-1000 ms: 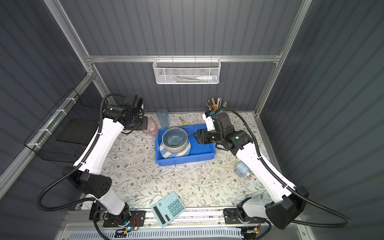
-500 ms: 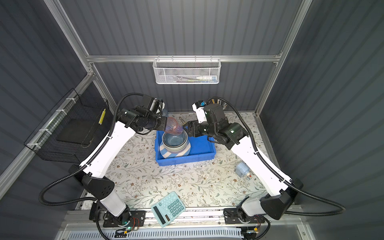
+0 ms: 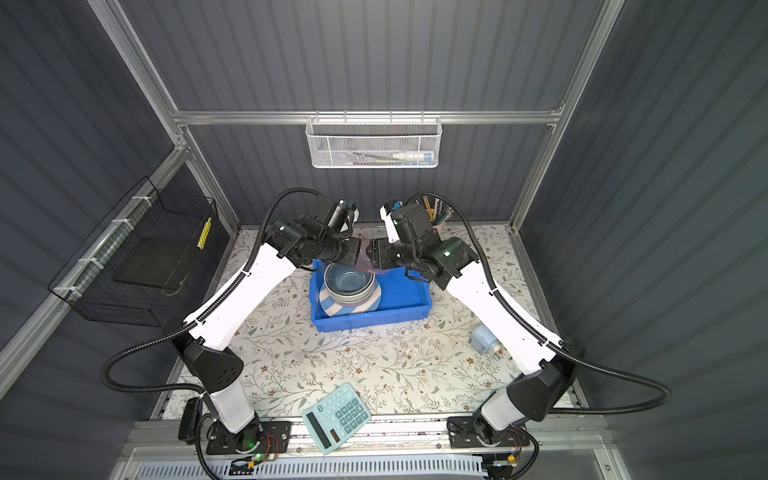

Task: Place the mixed dishes into the plastic bin
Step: 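Carry the pink cup over the bin with left while right reaches toward it, then grasp the pink cup with the right gripper while left keeps holding it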

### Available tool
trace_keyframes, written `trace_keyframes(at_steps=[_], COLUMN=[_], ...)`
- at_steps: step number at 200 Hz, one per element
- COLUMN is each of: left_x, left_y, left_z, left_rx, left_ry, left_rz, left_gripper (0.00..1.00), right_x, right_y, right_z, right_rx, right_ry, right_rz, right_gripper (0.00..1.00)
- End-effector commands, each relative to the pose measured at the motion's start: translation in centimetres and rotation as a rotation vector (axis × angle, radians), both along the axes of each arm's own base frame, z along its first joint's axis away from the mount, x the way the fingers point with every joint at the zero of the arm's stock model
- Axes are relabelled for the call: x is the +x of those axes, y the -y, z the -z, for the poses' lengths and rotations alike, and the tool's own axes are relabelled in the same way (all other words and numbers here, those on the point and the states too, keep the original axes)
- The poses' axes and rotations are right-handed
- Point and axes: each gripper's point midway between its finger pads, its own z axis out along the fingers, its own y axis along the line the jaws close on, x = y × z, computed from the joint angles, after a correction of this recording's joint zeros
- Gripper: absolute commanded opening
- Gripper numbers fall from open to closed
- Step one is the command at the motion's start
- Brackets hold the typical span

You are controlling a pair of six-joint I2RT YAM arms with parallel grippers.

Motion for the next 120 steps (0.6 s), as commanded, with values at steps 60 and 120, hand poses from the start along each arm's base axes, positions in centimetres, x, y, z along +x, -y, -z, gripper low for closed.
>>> trace_keyframes(at_steps=[60, 120], left_x=[0.9, 0.8], left_y=[0.7, 0.5], left_z=[-2.5, -2.2], left_rx=[-0.028, -0.009], left_ry=[0.094, 0.098], left_rz=[0.005, 0.015], left_gripper=[0.00, 0.00], right_x=[1.5, 2.0], right_y=[1.2, 0.8], right_z=[2.2, 3.1], right_rx=[-0.216, -0.263], right_ry=[-0.001, 0.002], right_rz=[0.125, 0.143], right_gripper=[0.53, 0.33])
